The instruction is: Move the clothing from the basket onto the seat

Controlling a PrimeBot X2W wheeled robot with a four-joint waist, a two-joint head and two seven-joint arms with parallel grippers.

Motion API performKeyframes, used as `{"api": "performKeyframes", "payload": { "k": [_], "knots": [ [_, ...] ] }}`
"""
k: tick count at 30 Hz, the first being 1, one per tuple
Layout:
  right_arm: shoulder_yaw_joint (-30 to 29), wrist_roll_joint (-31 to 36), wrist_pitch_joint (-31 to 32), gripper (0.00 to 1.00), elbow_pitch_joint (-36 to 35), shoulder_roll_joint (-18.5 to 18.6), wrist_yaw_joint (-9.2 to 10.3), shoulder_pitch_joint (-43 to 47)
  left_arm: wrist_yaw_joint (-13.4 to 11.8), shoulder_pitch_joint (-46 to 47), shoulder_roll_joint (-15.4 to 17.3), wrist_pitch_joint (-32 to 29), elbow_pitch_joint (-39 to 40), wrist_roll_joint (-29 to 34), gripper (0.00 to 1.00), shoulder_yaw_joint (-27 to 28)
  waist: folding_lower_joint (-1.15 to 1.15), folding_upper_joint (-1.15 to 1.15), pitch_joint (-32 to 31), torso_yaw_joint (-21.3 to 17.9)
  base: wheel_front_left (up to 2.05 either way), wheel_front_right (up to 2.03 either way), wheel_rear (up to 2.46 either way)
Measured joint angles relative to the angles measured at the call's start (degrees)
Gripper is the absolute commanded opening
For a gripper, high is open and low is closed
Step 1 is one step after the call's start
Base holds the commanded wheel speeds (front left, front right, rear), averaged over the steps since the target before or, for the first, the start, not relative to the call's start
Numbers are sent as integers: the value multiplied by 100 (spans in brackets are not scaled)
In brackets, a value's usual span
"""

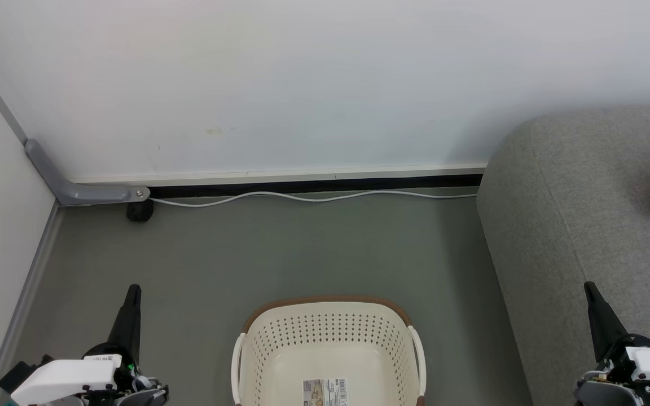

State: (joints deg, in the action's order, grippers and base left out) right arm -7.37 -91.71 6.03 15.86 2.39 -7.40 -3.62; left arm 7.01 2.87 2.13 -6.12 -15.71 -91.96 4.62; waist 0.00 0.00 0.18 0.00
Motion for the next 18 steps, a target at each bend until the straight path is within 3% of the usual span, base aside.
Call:
{"api": "performKeyframes", "payload": {
  "k": [18],
  "knots": [
    [-4,0,0,0,-1,-1,0,-1,0,0,0,0,0,0,0,0,0,0,0,0,0,0,0]
  ]
}}
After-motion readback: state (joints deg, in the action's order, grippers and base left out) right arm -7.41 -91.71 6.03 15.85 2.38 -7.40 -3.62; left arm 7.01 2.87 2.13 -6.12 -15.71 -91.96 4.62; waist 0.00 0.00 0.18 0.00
